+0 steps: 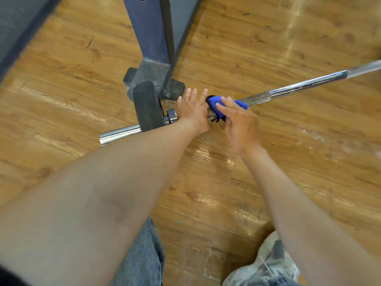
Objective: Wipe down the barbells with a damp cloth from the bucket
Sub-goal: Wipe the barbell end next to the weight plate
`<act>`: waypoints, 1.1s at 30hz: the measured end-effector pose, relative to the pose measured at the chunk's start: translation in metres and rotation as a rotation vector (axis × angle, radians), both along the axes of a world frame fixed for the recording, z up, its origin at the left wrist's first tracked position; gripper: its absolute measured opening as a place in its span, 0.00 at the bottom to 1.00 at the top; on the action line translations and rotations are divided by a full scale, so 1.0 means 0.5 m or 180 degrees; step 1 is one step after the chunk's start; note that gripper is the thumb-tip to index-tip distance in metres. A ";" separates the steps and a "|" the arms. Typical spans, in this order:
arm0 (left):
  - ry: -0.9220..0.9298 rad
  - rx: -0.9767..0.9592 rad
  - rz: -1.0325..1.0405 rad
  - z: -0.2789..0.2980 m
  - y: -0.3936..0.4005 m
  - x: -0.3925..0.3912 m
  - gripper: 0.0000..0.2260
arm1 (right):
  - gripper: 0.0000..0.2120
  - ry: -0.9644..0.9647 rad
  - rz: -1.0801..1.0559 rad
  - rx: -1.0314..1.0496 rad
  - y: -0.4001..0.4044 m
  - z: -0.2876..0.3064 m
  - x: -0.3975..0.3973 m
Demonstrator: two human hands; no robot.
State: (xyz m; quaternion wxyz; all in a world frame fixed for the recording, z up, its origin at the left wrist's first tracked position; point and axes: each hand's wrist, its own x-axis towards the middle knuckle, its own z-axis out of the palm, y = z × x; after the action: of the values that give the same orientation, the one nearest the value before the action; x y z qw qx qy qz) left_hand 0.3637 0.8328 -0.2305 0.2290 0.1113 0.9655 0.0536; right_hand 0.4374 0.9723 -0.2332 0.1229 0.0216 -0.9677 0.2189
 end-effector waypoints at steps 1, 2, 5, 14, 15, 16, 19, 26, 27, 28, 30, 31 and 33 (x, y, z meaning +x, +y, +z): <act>-0.0045 0.0006 0.0010 0.000 0.000 -0.001 0.54 | 0.26 -0.0021 -0.0368 -0.0168 0.016 0.000 -0.004; -0.0045 -0.0007 0.0024 -0.002 0.000 -0.003 0.53 | 0.24 -0.0010 -0.0748 -0.0306 0.024 -0.002 -0.009; -0.0133 -0.0024 -0.0013 0.000 0.000 -0.011 0.50 | 0.24 -0.0093 -0.0472 -0.0097 -0.023 0.001 -0.003; -0.0588 -0.0059 -0.0113 -0.001 0.001 -0.039 0.45 | 0.25 0.0112 -0.0038 -0.0067 -0.018 -0.005 -0.003; -0.0565 -0.0074 -0.0118 -0.002 0.001 -0.040 0.45 | 0.24 0.0234 0.0219 -0.0028 -0.012 -0.010 0.001; -0.0558 -0.0085 -0.0119 -0.003 0.000 -0.039 0.48 | 0.23 0.0277 0.0182 -0.0044 0.000 -0.009 -0.001; -0.0456 -0.0033 -0.0047 -0.003 -0.001 -0.037 0.54 | 0.22 0.0152 -0.0803 -0.0309 0.006 -0.007 -0.014; -0.0481 -0.0039 -0.0047 0.001 0.002 -0.034 0.53 | 0.18 0.0326 -0.0497 -0.0302 0.012 -0.006 -0.012; -0.0452 -0.0039 -0.0057 -0.001 0.001 -0.034 0.52 | 0.17 0.0332 -0.0789 -0.0410 0.002 -0.003 -0.013; -0.0446 -0.0025 -0.0071 -0.003 0.001 -0.034 0.51 | 0.17 0.0309 -0.0926 -0.0492 -0.016 -0.001 -0.015; -0.0406 -0.0030 -0.0108 -0.004 -0.002 -0.031 0.50 | 0.18 0.0219 -0.0614 -0.0504 -0.045 -0.002 -0.013; -0.0375 -0.0052 -0.0148 -0.004 -0.003 -0.030 0.49 | 0.19 0.0165 -0.0303 -0.0403 -0.044 -0.005 -0.007; -0.0381 -0.0063 -0.0242 0.002 -0.005 -0.026 0.49 | 0.20 0.0157 0.0047 -0.0159 -0.004 0.000 -0.006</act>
State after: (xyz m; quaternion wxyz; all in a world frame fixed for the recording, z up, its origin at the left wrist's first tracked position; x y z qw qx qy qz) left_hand 0.3509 0.8302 -0.2297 0.2893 0.1422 0.9457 0.0418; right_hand 0.4346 0.9701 -0.2330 0.1456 0.0311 -0.9585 0.2433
